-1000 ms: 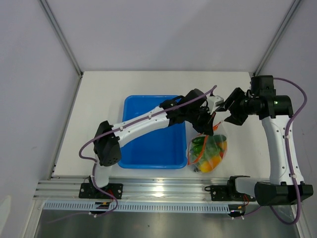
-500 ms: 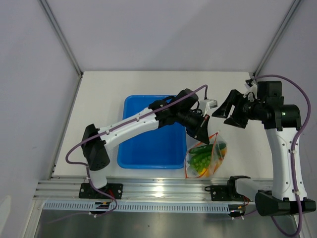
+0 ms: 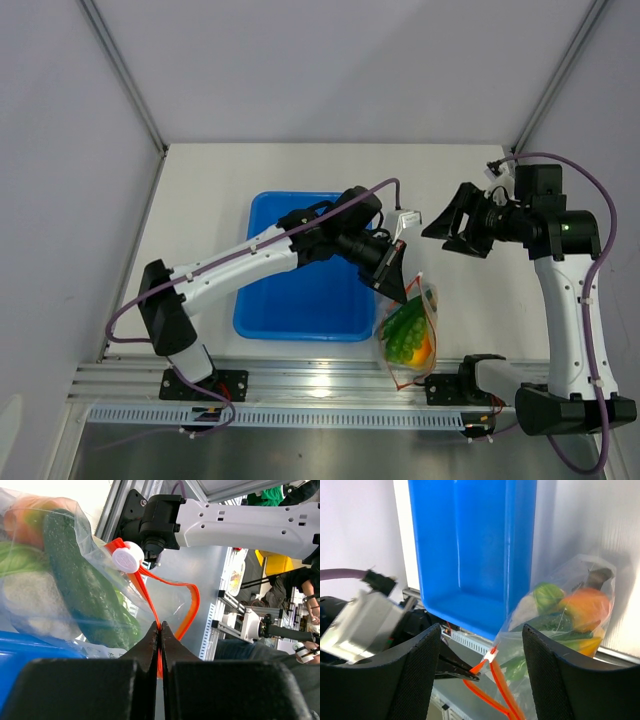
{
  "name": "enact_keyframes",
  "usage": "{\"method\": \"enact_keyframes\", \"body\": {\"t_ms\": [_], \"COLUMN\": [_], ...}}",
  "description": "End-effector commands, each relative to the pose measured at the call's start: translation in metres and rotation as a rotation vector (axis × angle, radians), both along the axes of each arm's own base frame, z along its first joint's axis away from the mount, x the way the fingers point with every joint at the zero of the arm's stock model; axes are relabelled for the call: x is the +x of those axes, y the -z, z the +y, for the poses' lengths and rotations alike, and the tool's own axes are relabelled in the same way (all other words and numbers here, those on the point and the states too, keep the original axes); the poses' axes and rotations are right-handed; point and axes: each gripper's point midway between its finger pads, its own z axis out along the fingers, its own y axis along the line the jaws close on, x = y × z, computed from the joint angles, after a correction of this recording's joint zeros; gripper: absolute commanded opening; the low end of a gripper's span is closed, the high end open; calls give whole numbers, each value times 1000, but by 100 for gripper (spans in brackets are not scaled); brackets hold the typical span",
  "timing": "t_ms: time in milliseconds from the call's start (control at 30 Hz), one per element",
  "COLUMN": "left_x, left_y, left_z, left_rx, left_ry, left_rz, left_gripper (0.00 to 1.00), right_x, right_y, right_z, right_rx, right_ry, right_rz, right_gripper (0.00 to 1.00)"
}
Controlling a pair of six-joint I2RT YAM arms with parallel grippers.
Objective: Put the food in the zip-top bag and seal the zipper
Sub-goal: Adjust the zipper food storage bag at the center of the board.
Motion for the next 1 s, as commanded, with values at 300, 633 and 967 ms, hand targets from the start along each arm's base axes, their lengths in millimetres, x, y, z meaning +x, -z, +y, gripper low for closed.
{"method": "enact_keyframes", "body": {"t_ms": [300, 633, 967], "left_x": [28, 39, 39], "left_y": [-36, -40, -37], "left_z": [-38, -47, -42], "left_rx": [-57, -75, -68], "left_ry": [-13, 1, 1], "left_rz": [-64, -71, -80], "left_gripper": [1, 0, 0], "right_x": [-15, -37, -31], "right_y": [23, 54, 45], "right_z": [-1, -5, -22], "right_rx": [3, -176, -259], "right_ry": [77, 92, 160], "right_rz": [209, 363, 324], "right_gripper": [61, 57, 59]}}
